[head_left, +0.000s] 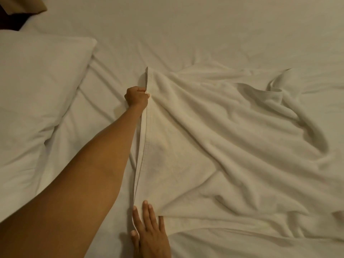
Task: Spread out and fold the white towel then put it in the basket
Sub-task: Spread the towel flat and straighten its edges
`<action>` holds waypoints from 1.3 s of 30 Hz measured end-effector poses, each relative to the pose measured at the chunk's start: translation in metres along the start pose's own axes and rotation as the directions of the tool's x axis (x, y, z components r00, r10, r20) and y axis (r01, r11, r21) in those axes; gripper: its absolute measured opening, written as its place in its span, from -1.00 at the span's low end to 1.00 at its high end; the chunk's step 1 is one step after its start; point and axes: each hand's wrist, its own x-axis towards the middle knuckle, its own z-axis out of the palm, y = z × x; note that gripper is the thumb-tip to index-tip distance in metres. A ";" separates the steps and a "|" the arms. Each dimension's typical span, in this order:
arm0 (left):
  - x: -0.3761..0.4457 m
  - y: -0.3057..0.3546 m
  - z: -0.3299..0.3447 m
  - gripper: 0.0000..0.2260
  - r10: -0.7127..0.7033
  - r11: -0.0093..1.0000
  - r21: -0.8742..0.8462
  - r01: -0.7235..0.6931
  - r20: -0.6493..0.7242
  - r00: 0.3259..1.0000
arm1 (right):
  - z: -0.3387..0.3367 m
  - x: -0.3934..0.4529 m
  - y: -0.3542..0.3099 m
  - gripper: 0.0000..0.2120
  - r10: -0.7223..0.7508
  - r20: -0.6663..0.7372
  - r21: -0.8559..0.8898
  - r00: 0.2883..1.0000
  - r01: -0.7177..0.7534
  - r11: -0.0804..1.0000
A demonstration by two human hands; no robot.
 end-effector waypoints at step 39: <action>-0.329 -0.123 0.013 -0.24 0.036 0.708 0.580 -0.404 0.541 0.841 | -0.200 -0.128 0.293 -0.42 0.169 -0.082 -0.361 0.982 -0.187 0.914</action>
